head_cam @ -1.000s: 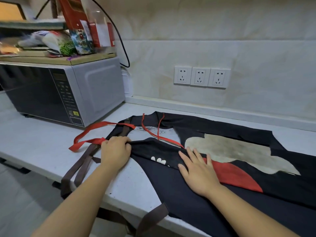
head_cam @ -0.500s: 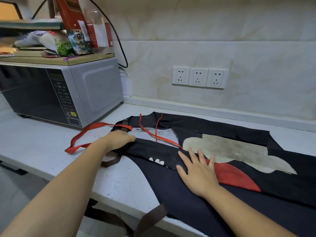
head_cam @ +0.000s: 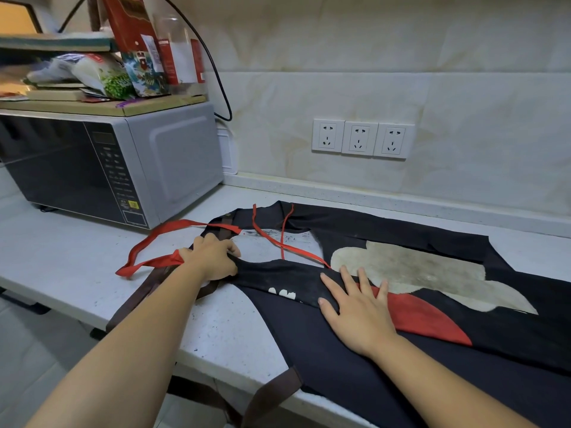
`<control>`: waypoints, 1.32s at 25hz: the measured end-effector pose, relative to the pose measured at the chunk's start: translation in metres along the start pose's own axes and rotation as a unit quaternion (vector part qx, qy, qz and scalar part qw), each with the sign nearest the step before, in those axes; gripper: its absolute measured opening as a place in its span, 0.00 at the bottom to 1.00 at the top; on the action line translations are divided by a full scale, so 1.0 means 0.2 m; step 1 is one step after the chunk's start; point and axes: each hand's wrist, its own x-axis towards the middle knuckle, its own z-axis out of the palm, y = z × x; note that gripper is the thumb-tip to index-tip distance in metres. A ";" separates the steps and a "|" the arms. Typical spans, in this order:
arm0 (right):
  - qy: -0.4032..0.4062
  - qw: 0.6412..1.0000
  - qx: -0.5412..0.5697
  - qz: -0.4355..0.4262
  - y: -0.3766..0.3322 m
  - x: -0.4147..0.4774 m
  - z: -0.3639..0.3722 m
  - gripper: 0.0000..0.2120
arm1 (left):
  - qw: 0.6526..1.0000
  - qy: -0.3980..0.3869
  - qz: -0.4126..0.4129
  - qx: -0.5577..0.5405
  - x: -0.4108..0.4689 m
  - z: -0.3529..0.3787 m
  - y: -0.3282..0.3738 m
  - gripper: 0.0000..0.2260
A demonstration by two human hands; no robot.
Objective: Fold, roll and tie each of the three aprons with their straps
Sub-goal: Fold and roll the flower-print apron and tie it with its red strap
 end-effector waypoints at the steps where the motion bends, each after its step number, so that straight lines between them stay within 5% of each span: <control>1: -0.001 1.000 0.000 -0.001 0.00 0.00 0.00 0.26 | 1.000 0.026 -0.006 -0.010 -0.01 0.01 0.00 0.08; 6: 0.004 1.000 -0.003 -0.003 0.01 0.00 0.00 0.26 | 0.992 0.100 -0.011 0.082 -0.02 0.04 0.03 0.20; 10: 0.050 0.999 -0.015 -0.017 0.00 -0.01 0.00 0.30 | 0.987 0.155 0.030 0.029 0.01 0.09 0.00 0.13; 15: 0.028 0.999 -0.016 -0.018 0.00 -0.01 0.01 0.26 | 0.961 0.260 0.036 0.092 0.00 0.18 0.01 0.08; 18: 0.022 0.999 -0.013 -0.020 0.00 -0.01 0.00 0.25 | 0.941 0.300 0.113 0.113 -0.02 0.20 0.10 0.06; 22: 0.032 0.999 -0.005 -0.024 -0.01 -0.01 0.00 0.25 | 0.953 0.138 0.267 0.033 -0.17 0.27 0.33 0.20; 27: -0.005 1.000 0.018 0.010 -0.01 -0.01 -0.02 0.25 | 0.980 -0.051 0.183 0.053 -0.28 0.35 0.43 0.23; 29: -0.007 0.997 0.072 0.020 0.00 0.01 -0.04 0.23 | 0.983 -0.039 0.175 0.048 -0.28 0.33 0.49 0.24; 33: 0.131 0.953 0.247 0.116 0.16 0.13 -0.11 0.21 | 0.958 0.052 0.277 0.054 -0.34 0.40 0.73 0.24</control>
